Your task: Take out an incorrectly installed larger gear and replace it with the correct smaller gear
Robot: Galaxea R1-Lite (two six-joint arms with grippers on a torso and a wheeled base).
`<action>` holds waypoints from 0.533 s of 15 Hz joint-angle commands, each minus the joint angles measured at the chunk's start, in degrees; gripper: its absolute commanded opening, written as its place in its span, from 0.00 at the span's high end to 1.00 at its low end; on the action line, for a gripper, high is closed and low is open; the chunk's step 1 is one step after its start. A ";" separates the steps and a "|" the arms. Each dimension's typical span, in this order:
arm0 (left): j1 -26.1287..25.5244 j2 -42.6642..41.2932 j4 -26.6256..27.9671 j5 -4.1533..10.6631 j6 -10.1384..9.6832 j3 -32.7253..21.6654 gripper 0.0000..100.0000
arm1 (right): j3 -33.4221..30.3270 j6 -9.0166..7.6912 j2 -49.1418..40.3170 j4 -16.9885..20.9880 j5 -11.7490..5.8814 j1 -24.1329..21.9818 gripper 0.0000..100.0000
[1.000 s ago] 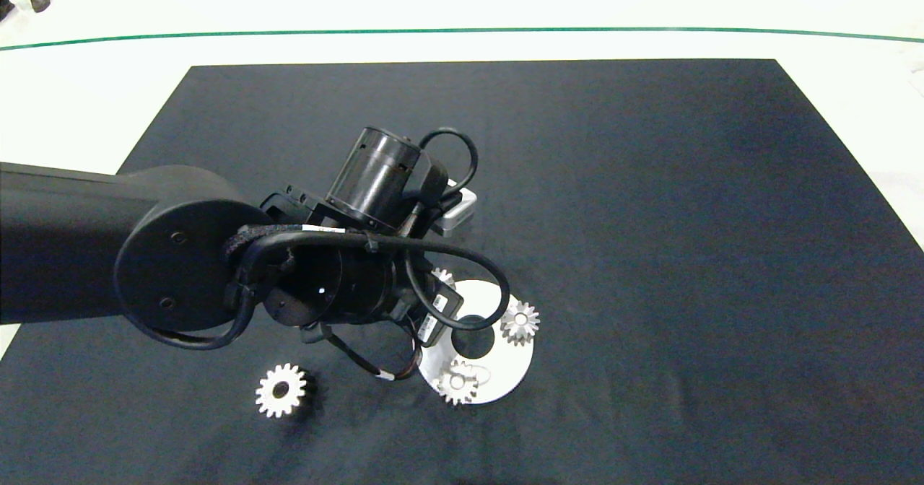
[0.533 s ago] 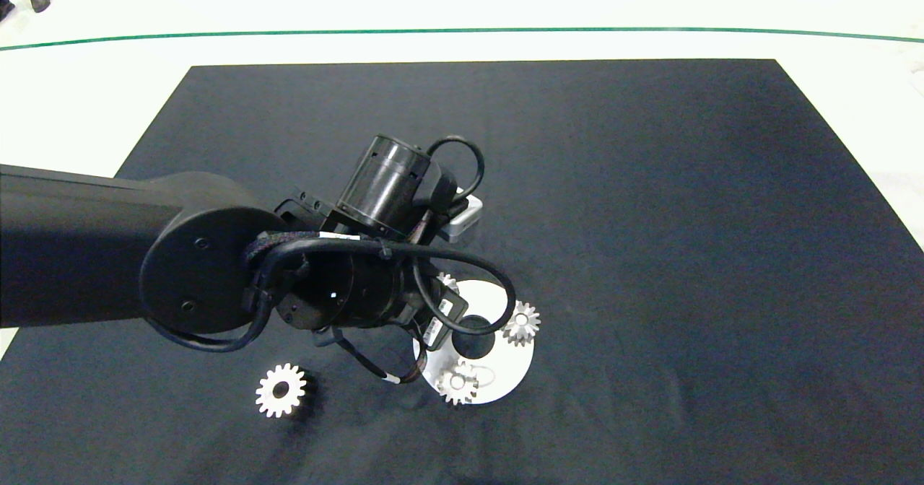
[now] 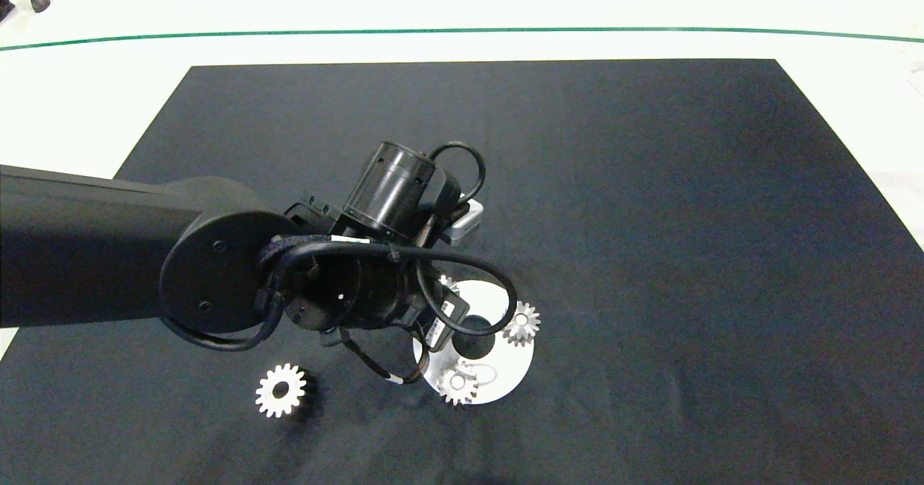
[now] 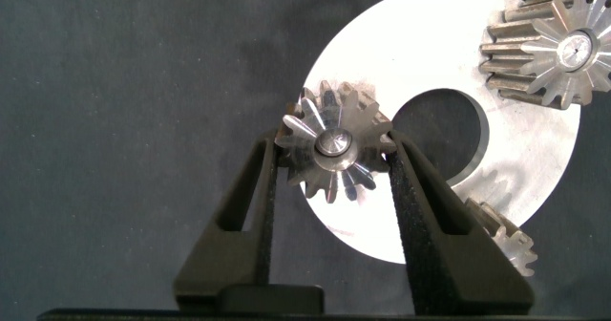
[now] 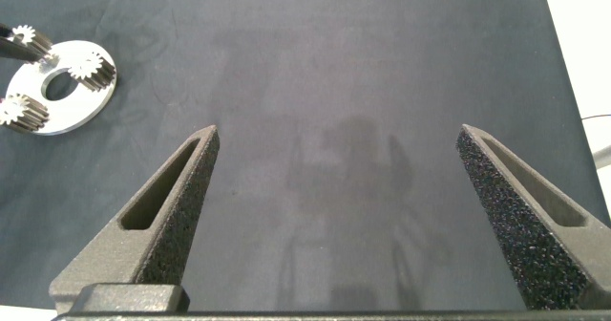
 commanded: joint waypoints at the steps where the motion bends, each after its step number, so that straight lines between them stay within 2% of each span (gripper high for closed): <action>1: 0.15 -0.18 0.17 0.11 -0.15 0.32 0.00 | 0.17 -0.03 0.10 0.08 -0.03 -0.08 0.00; 3: 0.15 -0.45 0.17 0.11 -0.24 0.76 0.00 | 0.26 -0.03 0.10 0.08 -0.03 0.01 0.00; 5: 0.33 -3.61 0.34 0.11 -1.82 1.03 0.00 | 0.17 -0.12 0.63 -0.01 -0.03 0.01 0.00; 6: 1.47 -6.60 0.52 0.20 -2.17 2.61 0.00 | -0.09 -0.47 0.63 -0.01 -0.12 -0.08 0.00; 8: 5.43 -14.07 0.61 0.29 -2.44 6.74 0.00 | -1.14 -2.40 0.89 -0.10 -0.56 -0.52 0.00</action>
